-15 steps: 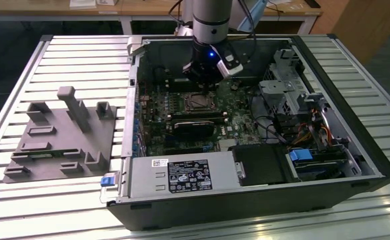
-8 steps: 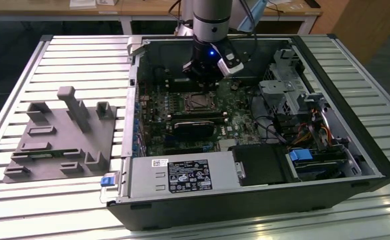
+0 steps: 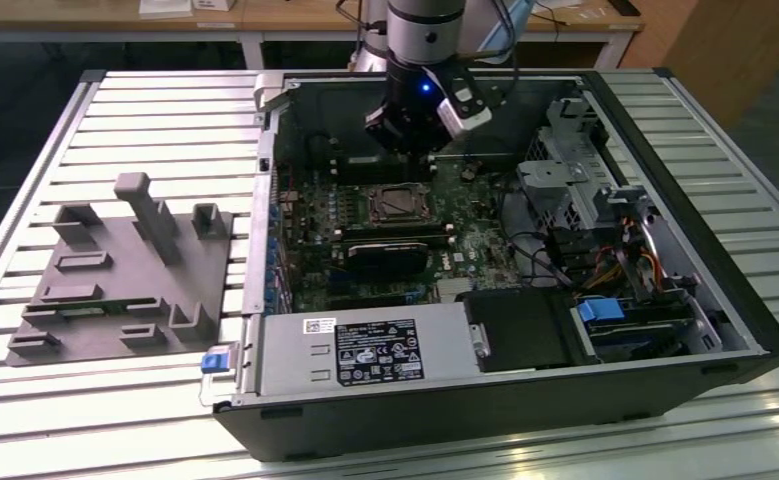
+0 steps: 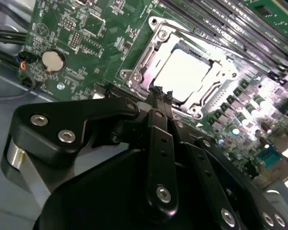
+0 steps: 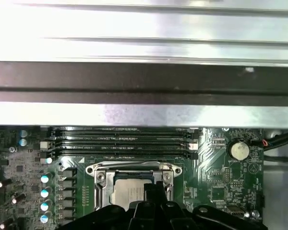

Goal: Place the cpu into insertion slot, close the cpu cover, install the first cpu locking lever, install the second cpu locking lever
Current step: 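Install the second cpu locking lever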

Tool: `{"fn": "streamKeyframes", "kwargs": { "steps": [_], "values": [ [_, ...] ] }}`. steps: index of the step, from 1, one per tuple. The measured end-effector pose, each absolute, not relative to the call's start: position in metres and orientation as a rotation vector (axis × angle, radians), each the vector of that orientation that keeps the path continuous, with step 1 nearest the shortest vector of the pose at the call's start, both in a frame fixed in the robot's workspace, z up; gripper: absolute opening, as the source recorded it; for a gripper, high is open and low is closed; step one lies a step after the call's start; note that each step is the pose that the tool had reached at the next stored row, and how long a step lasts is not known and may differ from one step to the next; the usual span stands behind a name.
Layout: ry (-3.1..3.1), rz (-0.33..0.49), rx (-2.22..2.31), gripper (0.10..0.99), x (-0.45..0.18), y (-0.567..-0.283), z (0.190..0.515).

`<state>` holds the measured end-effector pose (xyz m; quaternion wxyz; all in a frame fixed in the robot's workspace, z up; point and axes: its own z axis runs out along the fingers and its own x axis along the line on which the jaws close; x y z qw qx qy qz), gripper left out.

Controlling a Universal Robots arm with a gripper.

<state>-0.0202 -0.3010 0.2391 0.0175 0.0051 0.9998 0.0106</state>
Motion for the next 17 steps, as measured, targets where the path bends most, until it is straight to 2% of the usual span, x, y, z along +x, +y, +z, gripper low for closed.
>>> {"fn": "streamKeyframes", "kwargs": {
  "steps": [17],
  "values": [
    [3.111, 0.04, 0.016, 0.106, -0.02, -0.337, 0.238]
  ]
}}
